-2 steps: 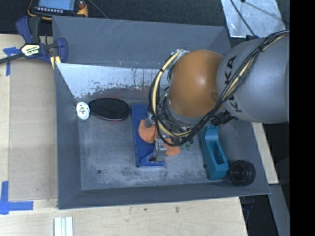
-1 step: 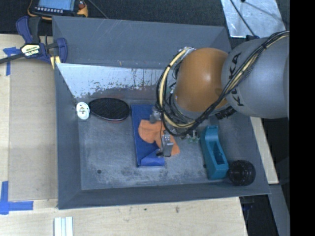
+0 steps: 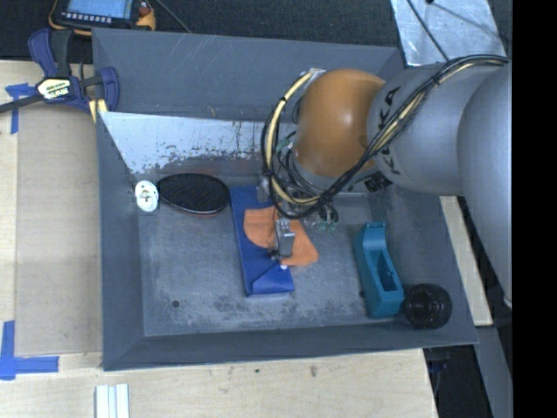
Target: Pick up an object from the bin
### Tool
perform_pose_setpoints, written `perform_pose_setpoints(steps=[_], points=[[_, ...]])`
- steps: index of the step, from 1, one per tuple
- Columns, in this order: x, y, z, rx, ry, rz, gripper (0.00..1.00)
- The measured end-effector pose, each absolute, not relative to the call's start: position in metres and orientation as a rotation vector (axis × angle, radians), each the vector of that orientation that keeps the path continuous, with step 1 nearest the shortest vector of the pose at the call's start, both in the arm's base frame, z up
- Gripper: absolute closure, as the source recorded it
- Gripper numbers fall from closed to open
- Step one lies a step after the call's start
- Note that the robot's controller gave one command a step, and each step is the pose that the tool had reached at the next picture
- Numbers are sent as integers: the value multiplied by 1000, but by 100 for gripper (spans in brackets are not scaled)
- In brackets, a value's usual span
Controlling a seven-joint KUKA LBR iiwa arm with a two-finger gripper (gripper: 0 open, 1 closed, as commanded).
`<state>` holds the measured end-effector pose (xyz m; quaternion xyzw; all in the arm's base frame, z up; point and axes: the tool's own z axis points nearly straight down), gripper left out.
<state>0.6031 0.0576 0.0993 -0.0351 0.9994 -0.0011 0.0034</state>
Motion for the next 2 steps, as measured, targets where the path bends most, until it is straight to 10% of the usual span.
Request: perform_pose_setpoints(steps=[1,2], points=[[606,43,82,28,3117,19,100],[606,43,82,28,3117,19,100]])
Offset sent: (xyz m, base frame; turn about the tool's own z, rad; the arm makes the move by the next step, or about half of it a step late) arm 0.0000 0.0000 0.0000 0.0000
